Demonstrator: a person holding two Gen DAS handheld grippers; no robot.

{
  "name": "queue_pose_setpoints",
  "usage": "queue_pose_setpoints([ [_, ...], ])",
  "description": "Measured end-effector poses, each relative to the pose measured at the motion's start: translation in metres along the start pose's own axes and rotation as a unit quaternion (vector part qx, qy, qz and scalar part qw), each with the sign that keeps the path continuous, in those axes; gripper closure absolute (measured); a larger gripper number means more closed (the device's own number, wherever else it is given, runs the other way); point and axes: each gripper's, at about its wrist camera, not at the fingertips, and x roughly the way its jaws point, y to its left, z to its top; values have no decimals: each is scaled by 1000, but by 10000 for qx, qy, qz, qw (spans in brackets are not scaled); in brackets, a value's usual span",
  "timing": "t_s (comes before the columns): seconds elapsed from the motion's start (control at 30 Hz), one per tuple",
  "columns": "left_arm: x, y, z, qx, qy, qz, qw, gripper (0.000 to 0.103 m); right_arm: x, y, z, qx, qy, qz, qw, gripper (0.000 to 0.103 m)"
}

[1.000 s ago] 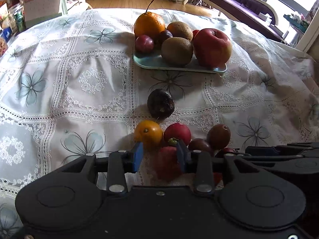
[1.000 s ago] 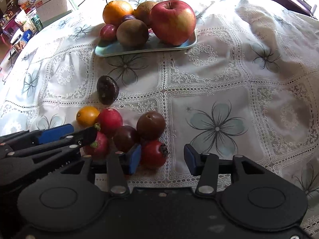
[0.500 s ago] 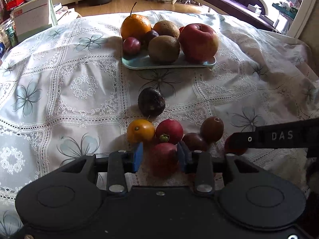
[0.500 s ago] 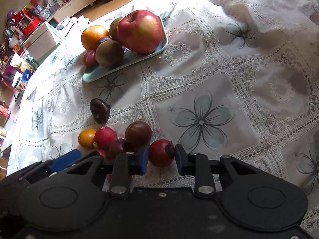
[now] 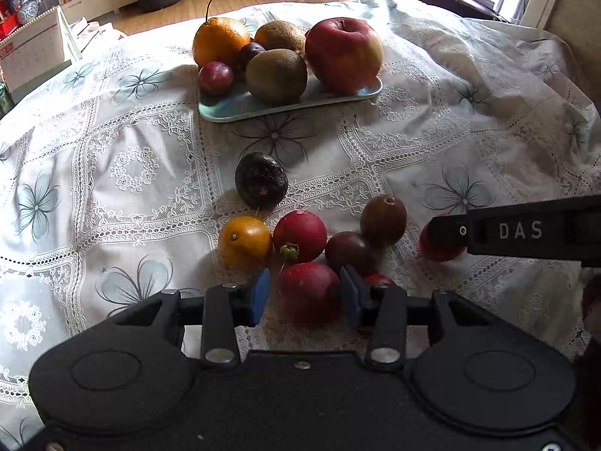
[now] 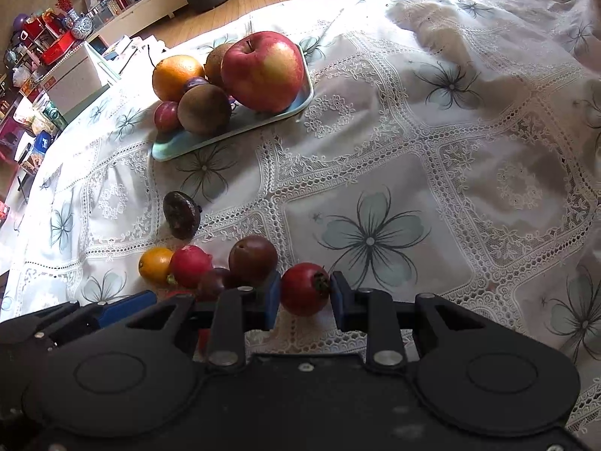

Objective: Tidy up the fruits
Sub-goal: 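Grasp a small red fruit with the right gripper while the left grasps a red apple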

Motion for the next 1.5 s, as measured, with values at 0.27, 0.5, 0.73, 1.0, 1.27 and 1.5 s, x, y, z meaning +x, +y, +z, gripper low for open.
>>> queue_pose_setpoints([
  [0.27,12,-6,11,-59,373,256,9990,38,1,-6,0,112,-6,19,9999,74],
  [0.5,12,3,8,-270,366,-226,9987,55,0,-7,-1,145,-34,68,9999,74],
  [0.73,8,12,7,-642,239,-343,9971,56,-6,-4,-4,82,-176,25,9998,74],
  [1.0,-3,14,3,-838,-118,-45,9964,56,-14,5,-9,-198,-468,-128,9986,74],
  [1.27,-19,22,2,-1261,-323,-29,9915,56,-24,4,-10,-241,-679,-204,9972,74],
  [1.5,-55,34,-1,-1755,-535,138,9829,56,-72,9,-9,-249,-1281,-321,9909,75],
])
